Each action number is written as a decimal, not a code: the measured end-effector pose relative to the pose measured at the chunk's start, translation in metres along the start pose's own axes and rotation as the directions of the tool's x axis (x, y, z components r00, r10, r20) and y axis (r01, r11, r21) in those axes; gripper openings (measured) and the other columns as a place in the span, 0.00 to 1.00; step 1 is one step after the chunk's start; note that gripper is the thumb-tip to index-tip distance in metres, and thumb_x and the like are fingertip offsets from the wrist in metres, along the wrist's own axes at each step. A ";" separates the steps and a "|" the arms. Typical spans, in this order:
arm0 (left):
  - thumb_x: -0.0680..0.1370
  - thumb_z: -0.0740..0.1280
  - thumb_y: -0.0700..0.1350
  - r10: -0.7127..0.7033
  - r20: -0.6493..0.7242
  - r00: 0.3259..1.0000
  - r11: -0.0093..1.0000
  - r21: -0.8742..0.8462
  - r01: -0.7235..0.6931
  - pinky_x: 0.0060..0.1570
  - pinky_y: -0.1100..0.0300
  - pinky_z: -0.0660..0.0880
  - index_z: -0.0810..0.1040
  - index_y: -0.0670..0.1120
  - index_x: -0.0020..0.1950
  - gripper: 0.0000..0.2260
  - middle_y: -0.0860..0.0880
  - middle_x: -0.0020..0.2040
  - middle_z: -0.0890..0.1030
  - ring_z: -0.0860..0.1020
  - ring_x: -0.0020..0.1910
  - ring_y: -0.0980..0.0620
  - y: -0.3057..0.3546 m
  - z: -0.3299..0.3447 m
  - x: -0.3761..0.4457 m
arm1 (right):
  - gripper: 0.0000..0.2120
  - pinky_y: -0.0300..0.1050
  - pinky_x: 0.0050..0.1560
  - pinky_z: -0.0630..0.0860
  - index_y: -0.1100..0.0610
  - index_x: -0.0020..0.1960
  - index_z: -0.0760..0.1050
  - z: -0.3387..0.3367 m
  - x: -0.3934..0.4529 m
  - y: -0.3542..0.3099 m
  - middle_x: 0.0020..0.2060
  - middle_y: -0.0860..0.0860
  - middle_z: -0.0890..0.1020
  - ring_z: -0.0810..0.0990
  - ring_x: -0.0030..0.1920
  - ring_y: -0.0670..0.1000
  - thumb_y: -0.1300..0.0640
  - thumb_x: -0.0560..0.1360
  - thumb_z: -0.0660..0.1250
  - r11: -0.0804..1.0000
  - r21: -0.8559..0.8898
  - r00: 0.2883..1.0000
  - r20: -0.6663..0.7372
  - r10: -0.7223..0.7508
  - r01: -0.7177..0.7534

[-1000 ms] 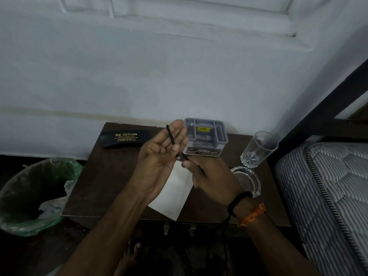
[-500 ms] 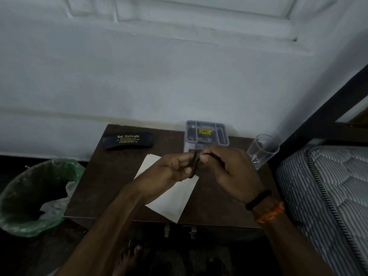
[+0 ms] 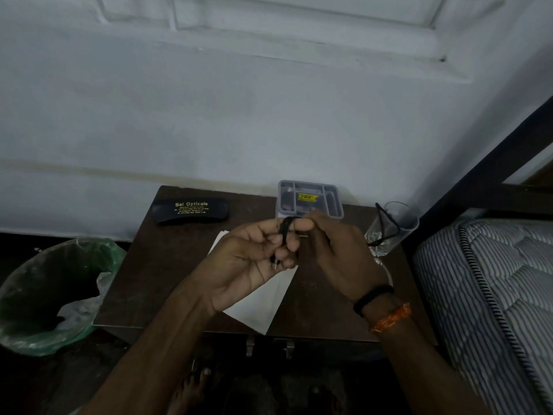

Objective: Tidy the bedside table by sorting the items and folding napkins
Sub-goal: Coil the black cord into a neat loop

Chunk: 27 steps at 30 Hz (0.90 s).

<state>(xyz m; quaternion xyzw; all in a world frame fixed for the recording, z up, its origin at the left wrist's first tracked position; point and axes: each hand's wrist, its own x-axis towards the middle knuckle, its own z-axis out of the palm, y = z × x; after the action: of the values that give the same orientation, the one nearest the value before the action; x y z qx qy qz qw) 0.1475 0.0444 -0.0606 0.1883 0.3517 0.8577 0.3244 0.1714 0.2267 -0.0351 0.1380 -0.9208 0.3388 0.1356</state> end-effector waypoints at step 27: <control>0.83 0.58 0.39 0.339 -0.147 0.929 0.420 0.907 -0.009 0.70 0.51 0.69 0.69 0.42 0.74 0.18 0.47 0.69 0.76 0.73 0.69 0.53 -0.009 0.007 0.004 | 0.16 0.52 0.46 0.79 0.53 0.53 0.83 -0.020 0.000 -0.009 0.47 0.51 0.85 0.83 0.46 0.54 0.46 0.79 0.60 0.903 -0.396 0.986 0.054 -0.161 0.169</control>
<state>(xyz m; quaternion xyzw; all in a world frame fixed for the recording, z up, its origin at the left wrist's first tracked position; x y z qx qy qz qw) 0.1524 0.0555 -0.0616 0.2304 0.7750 0.5880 0.0242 0.1776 0.2328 -0.0152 0.1881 -0.9567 0.1300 0.1799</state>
